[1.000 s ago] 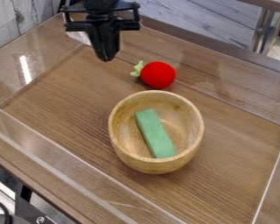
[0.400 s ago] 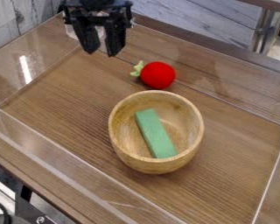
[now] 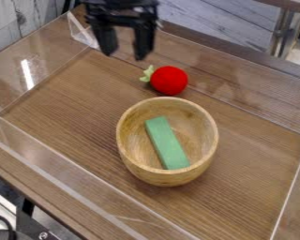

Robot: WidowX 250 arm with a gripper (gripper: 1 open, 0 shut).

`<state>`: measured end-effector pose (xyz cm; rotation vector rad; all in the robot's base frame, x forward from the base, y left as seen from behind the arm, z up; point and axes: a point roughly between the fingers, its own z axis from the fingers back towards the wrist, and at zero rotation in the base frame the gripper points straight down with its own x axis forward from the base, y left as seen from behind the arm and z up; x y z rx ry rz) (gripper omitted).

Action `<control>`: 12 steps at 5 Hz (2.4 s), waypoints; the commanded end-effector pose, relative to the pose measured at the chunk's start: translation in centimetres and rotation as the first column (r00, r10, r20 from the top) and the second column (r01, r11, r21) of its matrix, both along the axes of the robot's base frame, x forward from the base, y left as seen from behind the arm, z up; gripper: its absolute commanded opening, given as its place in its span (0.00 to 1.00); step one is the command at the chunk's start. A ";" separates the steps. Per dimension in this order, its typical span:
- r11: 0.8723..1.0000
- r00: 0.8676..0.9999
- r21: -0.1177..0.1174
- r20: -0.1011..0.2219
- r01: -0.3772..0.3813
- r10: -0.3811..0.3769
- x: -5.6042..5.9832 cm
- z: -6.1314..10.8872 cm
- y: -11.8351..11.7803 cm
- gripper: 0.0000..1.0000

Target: Move the red fruit to the left

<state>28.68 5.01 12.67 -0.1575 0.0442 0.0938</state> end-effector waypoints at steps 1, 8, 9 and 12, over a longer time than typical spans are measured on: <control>0.999 0.998 0.028 0.054 0.029 -0.030 1.7 -0.7 -2.2 1.00; 0.978 0.966 0.158 0.200 0.134 -0.165 8.6 -5.4 -0.3 1.00; 0.974 0.960 0.160 0.202 0.163 -0.194 9.0 -6.6 0.3 1.00; 0.989 0.975 0.146 0.218 0.001 -0.033 8.5 -5.3 -0.2 1.00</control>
